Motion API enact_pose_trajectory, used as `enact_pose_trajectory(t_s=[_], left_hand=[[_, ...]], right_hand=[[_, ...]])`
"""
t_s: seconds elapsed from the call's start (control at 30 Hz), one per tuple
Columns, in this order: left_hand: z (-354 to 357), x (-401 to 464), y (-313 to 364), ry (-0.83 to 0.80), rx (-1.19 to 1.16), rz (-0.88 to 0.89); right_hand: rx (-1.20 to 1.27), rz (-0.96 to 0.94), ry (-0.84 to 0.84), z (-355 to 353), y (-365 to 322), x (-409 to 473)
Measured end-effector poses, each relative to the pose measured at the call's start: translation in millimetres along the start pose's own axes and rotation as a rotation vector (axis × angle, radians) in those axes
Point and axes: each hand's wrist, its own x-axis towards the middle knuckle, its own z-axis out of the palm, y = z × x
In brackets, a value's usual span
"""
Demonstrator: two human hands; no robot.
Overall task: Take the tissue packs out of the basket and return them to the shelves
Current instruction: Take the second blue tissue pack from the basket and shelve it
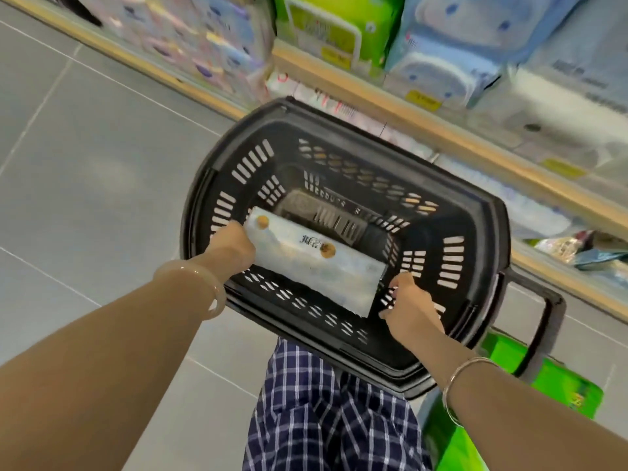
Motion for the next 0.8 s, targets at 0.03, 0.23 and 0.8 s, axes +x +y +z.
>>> enact_pose_trajectory(t_s=[0.03,0.23,0.8], left_hand=[[6,6,-2,-0.006,-0.008,-0.020],[25,26,-4,0.042,-0.090,-0.101],[-6,48,9,-0.097,-0.938,-0.117]], right_hand=[[0.033,0.012,-0.041,7,2,5],[0.223,0.080,-0.137,34,2,23],[1.193,0.474,-0.018,0,-7,77]])
